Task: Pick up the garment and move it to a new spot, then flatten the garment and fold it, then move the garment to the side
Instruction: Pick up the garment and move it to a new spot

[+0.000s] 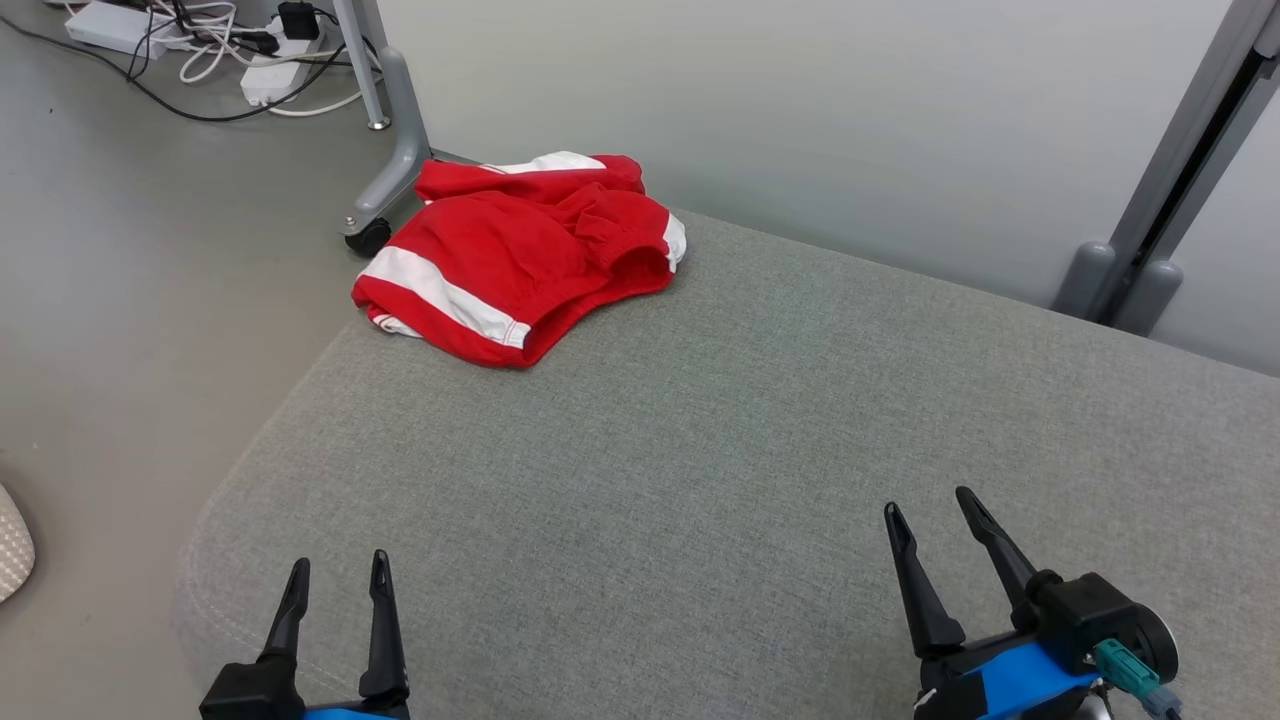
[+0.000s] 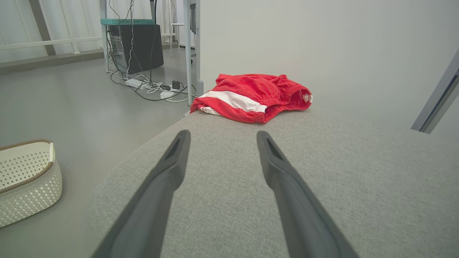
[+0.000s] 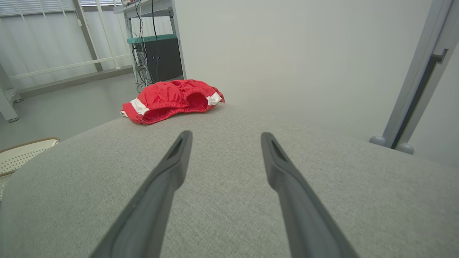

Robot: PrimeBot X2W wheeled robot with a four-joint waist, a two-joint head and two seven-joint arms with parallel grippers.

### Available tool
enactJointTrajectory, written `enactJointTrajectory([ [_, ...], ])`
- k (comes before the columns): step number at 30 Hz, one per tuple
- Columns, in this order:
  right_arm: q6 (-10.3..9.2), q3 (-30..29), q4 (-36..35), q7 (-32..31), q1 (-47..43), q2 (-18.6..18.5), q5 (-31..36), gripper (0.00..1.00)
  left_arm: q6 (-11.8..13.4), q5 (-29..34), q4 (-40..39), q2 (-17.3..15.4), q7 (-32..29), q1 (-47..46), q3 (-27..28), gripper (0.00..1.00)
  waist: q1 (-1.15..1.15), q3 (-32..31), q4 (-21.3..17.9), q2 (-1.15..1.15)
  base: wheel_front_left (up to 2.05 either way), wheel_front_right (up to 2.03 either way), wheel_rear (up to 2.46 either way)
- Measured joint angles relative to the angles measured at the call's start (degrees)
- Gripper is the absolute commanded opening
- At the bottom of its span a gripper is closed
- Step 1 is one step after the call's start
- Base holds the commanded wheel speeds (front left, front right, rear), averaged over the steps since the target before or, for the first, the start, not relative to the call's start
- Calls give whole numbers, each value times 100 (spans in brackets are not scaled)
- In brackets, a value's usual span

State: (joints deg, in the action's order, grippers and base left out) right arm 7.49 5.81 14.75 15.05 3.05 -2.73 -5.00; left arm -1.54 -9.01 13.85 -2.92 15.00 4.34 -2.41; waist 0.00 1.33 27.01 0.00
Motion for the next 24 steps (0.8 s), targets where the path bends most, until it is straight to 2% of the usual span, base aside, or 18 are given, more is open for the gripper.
enactJointTrajectory([
  [4,0,51,23,0,5,0,-9,100,8,-10,-32,3,1,7,42,100,0,-3,-9,0,0,0,0],
  [7,0,56,11,0,19,1,-10,100,112,-111,-130,-24,0,16,285,100,0,13,-106,0,0,0,0],
  [12,0,-49,-41,0,17,0,46,100,203,-221,-472,-337,-1,-126,705,100,0,89,-280,0,0,0,0],
  [18,0,-141,-143,-1,69,-1,214,100,189,-187,-871,-1150,-348,-1206,1034,100,0,333,-449,0,0,0,0],
  [24,0,-232,-282,-1,355,1,495,100,-142,-146,-533,-1959,-1016,-2753,1028,100,0,758,-657,0,0,0,0],
])
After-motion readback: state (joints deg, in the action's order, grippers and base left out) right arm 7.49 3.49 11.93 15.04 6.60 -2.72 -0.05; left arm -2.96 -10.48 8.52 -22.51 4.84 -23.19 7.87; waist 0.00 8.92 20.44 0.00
